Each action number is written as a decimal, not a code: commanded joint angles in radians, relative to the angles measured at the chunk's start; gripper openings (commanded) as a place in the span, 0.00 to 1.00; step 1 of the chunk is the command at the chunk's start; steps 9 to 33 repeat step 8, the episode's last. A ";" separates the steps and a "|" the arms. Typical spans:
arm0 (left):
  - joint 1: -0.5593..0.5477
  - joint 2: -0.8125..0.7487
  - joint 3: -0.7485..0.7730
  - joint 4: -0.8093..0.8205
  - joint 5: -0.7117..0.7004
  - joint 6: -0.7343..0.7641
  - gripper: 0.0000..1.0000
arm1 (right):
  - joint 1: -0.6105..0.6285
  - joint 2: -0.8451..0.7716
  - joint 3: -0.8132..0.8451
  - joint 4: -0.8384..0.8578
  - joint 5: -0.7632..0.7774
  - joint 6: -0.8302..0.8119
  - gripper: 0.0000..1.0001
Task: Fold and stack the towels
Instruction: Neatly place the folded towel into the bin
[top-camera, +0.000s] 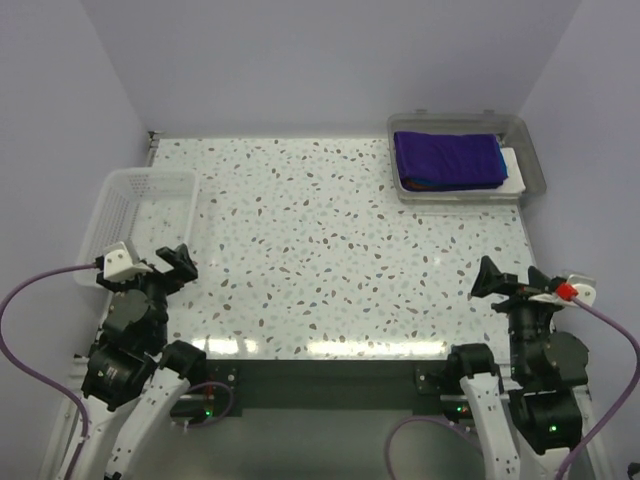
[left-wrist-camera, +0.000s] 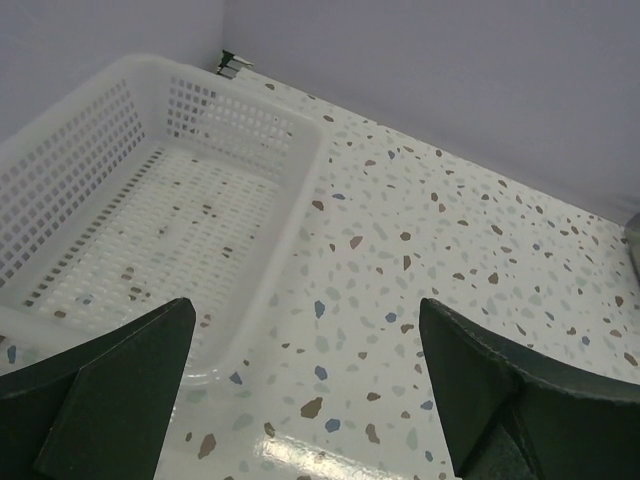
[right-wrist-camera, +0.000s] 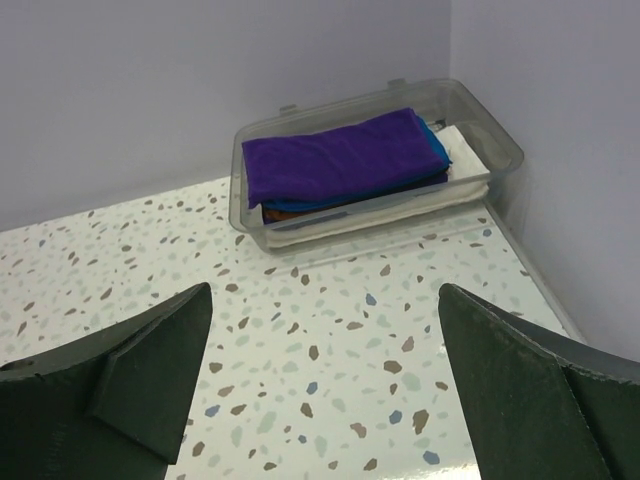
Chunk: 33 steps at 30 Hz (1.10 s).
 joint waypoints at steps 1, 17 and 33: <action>0.005 0.010 -0.001 0.074 0.003 0.005 1.00 | 0.008 -0.022 -0.019 0.042 -0.001 -0.020 0.99; 0.007 0.046 -0.002 0.077 0.020 0.008 1.00 | 0.008 -0.024 -0.045 0.064 -0.012 -0.025 0.99; 0.007 0.046 -0.002 0.077 0.020 0.008 1.00 | 0.008 -0.024 -0.045 0.064 -0.012 -0.025 0.99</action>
